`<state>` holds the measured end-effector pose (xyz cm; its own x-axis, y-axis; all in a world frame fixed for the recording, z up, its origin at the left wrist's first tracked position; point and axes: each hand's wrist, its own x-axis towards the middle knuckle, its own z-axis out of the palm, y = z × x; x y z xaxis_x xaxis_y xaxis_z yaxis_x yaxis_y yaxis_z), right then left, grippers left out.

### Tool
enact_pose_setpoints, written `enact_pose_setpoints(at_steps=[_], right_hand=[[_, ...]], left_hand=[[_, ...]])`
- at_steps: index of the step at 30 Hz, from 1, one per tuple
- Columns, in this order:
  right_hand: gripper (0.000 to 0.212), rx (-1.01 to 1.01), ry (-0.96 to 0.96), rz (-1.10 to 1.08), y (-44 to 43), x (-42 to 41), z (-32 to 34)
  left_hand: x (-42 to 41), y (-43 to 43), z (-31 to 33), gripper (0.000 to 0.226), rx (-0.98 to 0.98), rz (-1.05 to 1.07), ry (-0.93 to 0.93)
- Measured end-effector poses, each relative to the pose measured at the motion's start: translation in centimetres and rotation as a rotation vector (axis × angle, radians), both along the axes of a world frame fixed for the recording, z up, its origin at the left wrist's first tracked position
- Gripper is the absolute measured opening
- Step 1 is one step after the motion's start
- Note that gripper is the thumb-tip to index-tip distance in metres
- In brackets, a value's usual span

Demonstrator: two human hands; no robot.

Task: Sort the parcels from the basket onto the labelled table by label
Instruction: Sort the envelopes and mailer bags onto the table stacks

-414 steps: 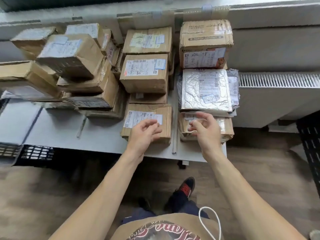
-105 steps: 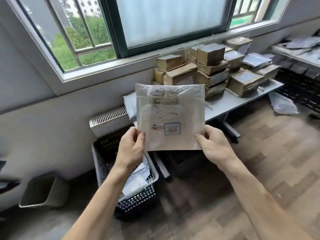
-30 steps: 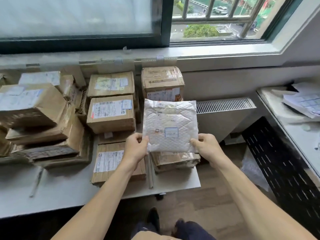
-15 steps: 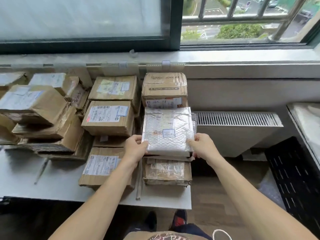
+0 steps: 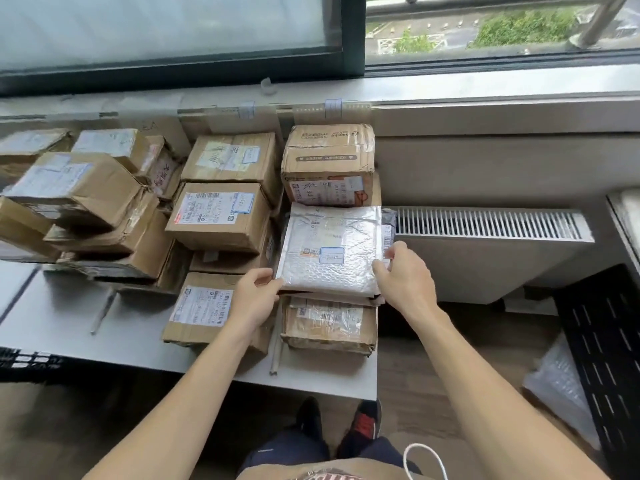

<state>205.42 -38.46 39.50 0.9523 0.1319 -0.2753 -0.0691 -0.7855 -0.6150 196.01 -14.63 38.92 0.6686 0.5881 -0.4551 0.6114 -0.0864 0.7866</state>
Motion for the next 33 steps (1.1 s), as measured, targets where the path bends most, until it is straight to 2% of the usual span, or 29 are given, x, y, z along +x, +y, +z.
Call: enact_pose_setpoints(at_steps=[3,6,8,13,17,21,27,33], right_hand=[[0.022,0.164,-0.076,0.034,1.6,-0.4,1.1],[0.013,0.274,-0.126,0.121,4.5,-1.9,2.2],[0.012,0.337,-0.142,0.190,7.1,-3.5,2.7],[0.005,0.355,-0.164,0.406,14.7,-9.4,3.1],[0.010,0.306,-0.183,0.589,21.7,-15.4,2.8],[0.007,0.302,-0.121,0.692,28.9,-23.5,2.3],[0.010,0.341,0.170,0.819,38.9,-37.3,1.9],[0.013,0.320,0.308,0.978,47.3,-46.4,0.8]], left_hand=[[-1.5,0.5,0.0,0.032,-0.020,0.026,-0.037],[-3.1,0.9,0.8,0.014,-0.073,0.054,-0.075],[-4.4,1.5,1.7,0.009,-0.091,0.084,-0.116],[-10.4,6.1,3.1,0.019,-0.116,0.237,-0.225],[-18.2,12.0,2.6,0.023,-0.134,0.380,-0.243],[-27.8,17.7,2.0,0.014,-0.216,0.501,-0.312],[-41.6,24.5,1.6,0.014,-0.253,0.679,-0.366],[-51.9,29.7,1.2,0.015,-0.246,0.903,-0.377]])
